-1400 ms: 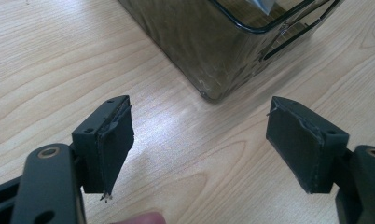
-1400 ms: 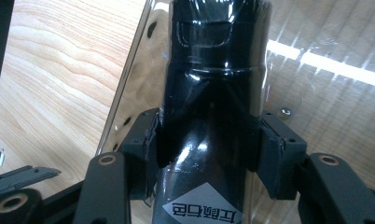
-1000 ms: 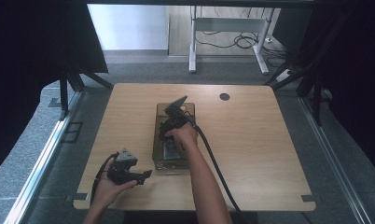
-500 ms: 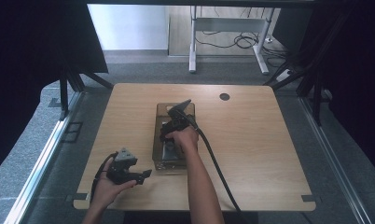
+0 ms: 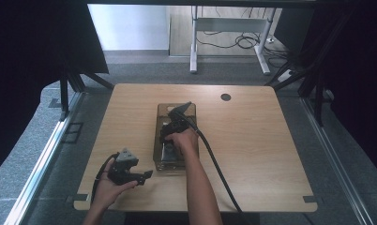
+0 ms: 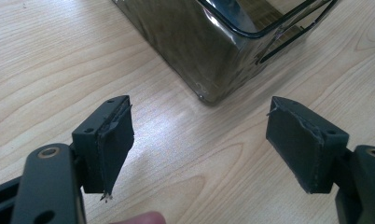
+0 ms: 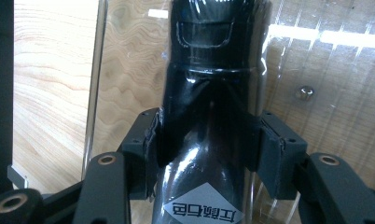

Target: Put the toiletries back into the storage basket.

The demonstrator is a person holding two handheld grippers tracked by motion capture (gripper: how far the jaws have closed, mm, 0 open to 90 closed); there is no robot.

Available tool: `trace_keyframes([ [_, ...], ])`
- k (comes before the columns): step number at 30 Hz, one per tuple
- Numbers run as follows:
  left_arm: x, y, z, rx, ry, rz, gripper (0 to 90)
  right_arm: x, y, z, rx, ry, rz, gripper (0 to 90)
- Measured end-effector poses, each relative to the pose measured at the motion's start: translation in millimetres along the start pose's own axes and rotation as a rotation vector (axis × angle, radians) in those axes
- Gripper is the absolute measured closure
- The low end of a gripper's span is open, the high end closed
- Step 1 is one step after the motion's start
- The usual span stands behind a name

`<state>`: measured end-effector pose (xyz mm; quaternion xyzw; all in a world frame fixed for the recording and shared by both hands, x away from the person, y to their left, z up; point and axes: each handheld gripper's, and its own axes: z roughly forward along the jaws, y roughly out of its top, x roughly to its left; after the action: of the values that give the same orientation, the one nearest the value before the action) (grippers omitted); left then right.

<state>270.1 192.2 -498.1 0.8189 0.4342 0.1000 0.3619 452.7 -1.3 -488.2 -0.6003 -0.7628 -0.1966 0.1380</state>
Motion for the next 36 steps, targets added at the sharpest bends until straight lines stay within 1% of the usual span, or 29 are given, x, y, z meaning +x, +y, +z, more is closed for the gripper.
trace_keyframes([
  [7, 0.8, -0.1, 0.0, 0.0, 0.0, -0.002, 23.5, -0.2, -0.5, 3.6, 0.008, -0.005, 0.005, 46.5],
  [13, -0.6, 0.4, 0.6, 0.002, -0.002, 0.004, 23.5, 2.8, -1.7, 6.6, 0.005, -0.009, 0.012, 46.5],
  [20, 0.1, 0.4, 0.4, 0.0, -0.003, 0.001, 23.5, 5.0, -2.6, 11.9, 0.009, -0.012, 0.022, 46.3],
  [27, -0.4, 0.5, 1.3, 0.004, -0.004, 0.004, 23.5, 4.7, -5.2, 15.7, 0.019, -0.011, 0.025, 45.9],
  [29, -0.4, 0.5, 1.3, 0.004, -0.003, 0.003, 23.5, 3.8, -5.9, 16.8, 0.02, -0.02, 0.026, 44.9],
  [31, -0.1, 0.4, 1.3, 0.004, -0.003, 0.002, 23.5, 3.9, -5.9, 17.1, 0.023, -0.029, 0.027, 44.2],
  [32, 0.0, 0.4, 1.3, 0.004, -0.003, 0.002, 23.5, 3.6, -5.8, 17.1, 0.023, -0.034, 0.026, 41.9],
  [34, 0.1, 0.4, 1.5, 0.004, -0.003, 0.002, 23.5, 3.4, -5.6, 13.8, 0.014, -0.021, 0.021, 41.2],
  [36, -0.1, 0.4, 2.0, 0.006, -0.002, 0.001, 23.5, 4.3, -5.2, 9.5, 0.01, -0.024, 0.014, 40.8],
])
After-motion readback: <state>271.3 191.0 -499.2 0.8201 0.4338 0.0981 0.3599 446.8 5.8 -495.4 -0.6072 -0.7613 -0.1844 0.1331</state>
